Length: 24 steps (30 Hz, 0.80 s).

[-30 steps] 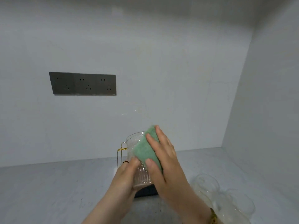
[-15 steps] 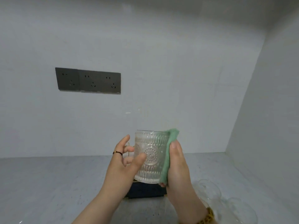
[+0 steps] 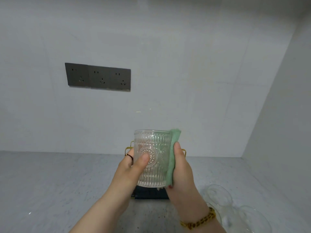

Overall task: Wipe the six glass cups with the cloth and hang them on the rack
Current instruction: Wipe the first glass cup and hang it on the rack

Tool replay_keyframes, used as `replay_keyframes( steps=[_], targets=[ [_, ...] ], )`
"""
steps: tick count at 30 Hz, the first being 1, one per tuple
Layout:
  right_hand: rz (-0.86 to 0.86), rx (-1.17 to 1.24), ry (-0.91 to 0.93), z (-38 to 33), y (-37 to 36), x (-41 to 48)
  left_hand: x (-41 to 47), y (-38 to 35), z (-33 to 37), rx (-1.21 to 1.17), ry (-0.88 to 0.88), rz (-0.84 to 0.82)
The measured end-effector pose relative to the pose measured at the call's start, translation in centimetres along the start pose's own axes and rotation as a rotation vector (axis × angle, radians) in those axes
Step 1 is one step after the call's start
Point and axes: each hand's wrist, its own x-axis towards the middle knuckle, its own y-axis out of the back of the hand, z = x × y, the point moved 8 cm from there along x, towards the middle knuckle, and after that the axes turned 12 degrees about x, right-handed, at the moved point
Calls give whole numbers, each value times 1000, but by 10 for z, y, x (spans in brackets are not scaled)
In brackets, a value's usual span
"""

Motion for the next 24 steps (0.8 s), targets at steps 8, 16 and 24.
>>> replay_keyframes(
  steps=[8,16,24],
  targets=[
    [35,-595,375,-20,-18,-9,-2,1,2,82,15,25],
    [-126,-129,-24,-5,-20,-2,-3,-5,-4,-175,33,-118],
    [66,-585,388,-29,-25,-13,5,-3,-16,-285,112,-84]
  ],
)
